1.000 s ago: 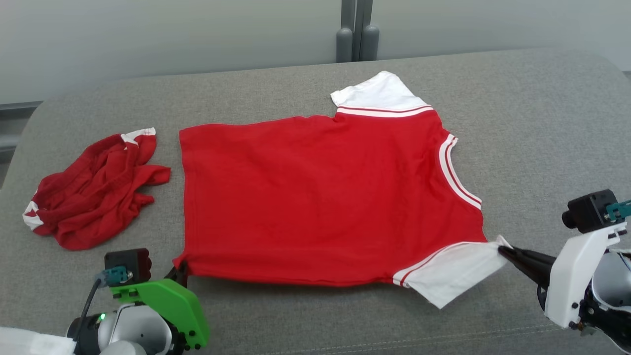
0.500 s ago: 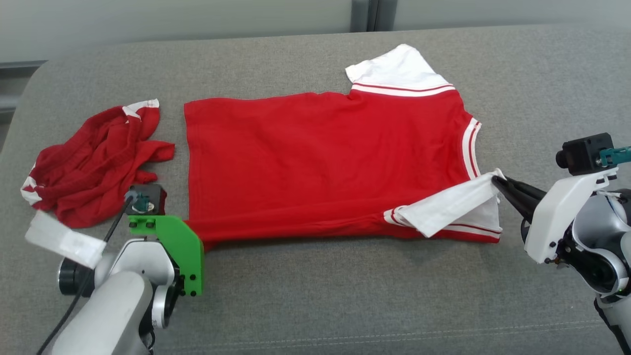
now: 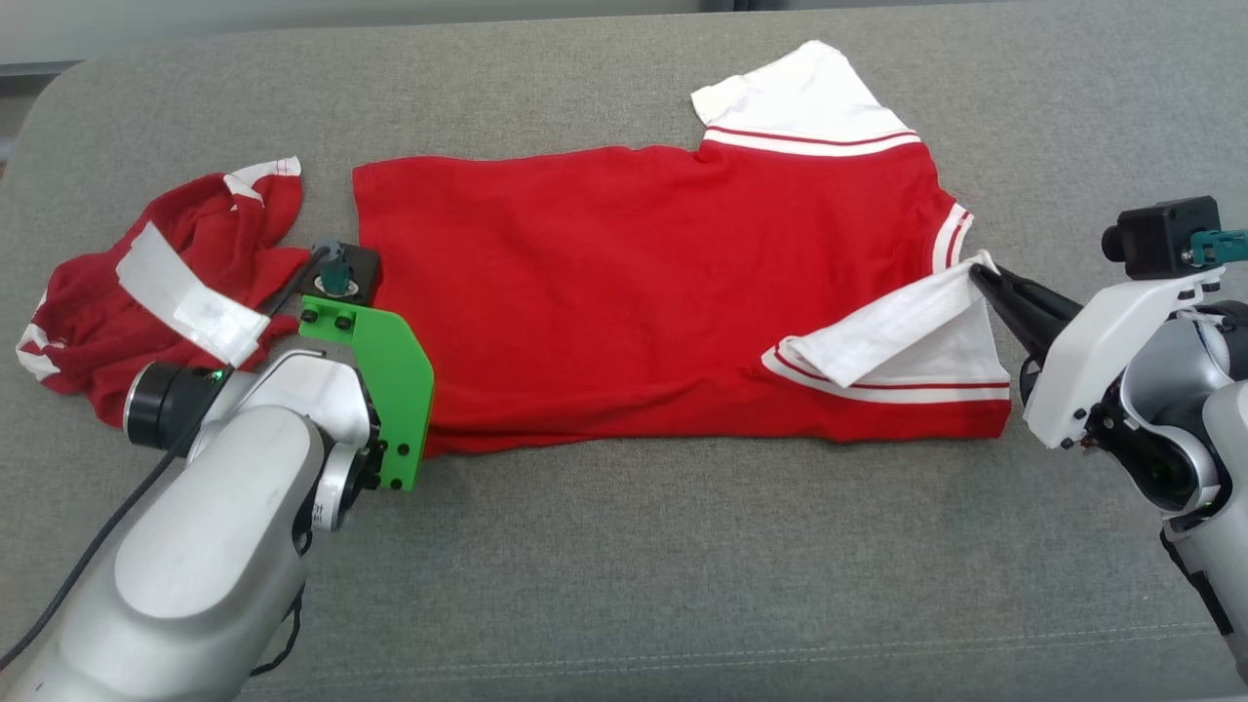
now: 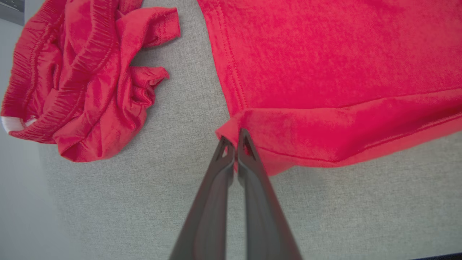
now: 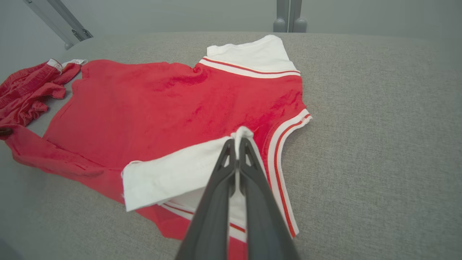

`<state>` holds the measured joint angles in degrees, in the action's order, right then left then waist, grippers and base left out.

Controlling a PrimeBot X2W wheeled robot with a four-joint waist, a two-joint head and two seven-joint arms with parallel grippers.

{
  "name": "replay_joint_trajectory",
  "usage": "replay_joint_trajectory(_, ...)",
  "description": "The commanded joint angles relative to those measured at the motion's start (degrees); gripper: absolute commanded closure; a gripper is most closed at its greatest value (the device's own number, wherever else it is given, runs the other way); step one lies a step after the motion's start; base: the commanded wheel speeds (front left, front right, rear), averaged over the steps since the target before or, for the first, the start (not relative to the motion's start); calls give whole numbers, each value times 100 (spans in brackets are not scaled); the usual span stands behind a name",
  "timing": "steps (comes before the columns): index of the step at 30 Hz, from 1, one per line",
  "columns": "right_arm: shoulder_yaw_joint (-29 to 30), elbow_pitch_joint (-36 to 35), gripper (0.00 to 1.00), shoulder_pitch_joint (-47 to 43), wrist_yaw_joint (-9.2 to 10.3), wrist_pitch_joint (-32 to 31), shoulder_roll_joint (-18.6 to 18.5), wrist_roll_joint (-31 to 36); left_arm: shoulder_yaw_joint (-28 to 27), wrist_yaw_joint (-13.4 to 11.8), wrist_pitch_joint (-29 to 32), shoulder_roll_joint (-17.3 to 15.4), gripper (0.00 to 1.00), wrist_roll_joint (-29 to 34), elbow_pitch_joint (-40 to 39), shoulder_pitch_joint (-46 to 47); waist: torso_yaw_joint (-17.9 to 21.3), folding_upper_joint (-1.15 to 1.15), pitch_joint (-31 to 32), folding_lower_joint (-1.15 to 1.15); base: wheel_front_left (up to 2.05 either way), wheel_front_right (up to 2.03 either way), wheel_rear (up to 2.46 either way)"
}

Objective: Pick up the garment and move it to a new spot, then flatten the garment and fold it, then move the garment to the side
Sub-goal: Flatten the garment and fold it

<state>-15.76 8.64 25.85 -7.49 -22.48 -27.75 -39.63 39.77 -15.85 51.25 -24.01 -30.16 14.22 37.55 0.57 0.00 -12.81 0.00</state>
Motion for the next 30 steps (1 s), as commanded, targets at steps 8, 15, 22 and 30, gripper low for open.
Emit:
replay_joint_trajectory(8,-150,445,100,429,0,433,127,79,88,-15,403,116,100,105,418,606,72,0,-182,0,0,0,0)
replay_joint_trajectory(15,-353,1025,100,969,0,854,279,327,72,-17,296,281,100,148,867,966,163,0,-409,0,0,0,0)
replay_joint_trajectory(22,-570,1737,100,1510,1,1284,438,612,58,8,-60,461,98,157,1288,1158,150,0,-585,0,0,0,0)
replay_joint_trajectory(30,-792,2248,0,1891,1,1807,532,741,-94,-2,-824,618,0,89,1559,1164,49,0,-601,0,0,0,0)
